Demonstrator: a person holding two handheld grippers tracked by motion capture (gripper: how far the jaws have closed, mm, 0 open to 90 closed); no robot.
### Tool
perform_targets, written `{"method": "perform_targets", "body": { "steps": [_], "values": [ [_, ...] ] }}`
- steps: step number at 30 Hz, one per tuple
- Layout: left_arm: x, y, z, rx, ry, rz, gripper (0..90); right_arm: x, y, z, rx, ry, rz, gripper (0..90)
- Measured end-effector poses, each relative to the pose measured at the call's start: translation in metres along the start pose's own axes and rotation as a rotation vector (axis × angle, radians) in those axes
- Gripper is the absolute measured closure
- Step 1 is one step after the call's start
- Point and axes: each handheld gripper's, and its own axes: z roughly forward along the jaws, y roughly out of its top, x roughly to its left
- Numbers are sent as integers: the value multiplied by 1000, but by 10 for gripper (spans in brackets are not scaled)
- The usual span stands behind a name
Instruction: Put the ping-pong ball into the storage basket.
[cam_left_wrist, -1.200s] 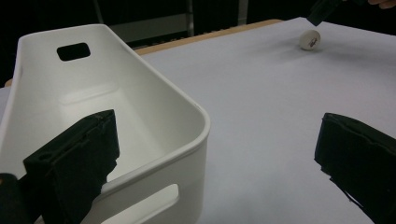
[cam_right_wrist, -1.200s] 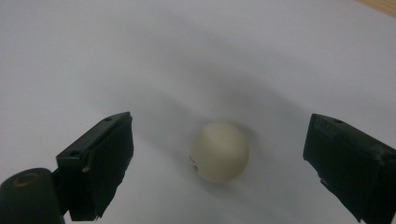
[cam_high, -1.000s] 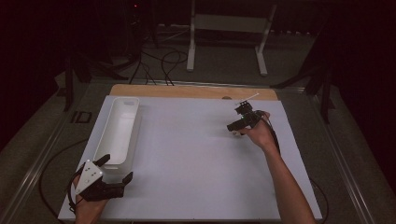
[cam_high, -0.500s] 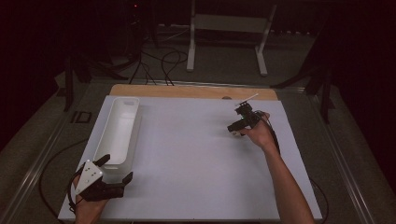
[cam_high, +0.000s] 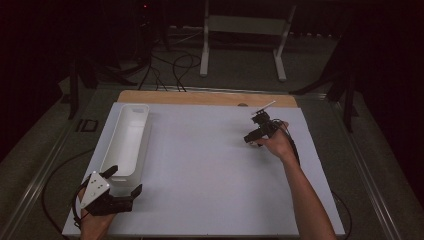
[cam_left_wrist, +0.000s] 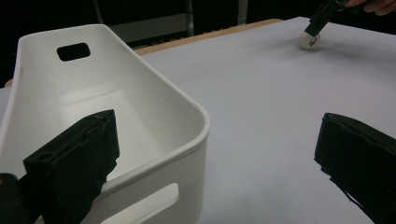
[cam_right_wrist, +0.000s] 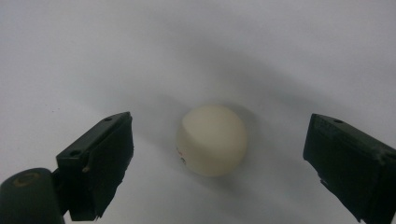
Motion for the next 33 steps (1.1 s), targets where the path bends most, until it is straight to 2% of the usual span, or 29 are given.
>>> {"method": "perform_targets", "body": {
  "steps": [11,25,33],
  "values": [
    [0,0,0,-1,0,0,3,0,0,4,21,-2,-3,83],
    [0,0,0,-1,-1,-1,3,-2,0,7,51,-1,17,92],
    [0,0,0,-1,-1,0,3,-1,0,10,65,5,31,200]
  ]
}}
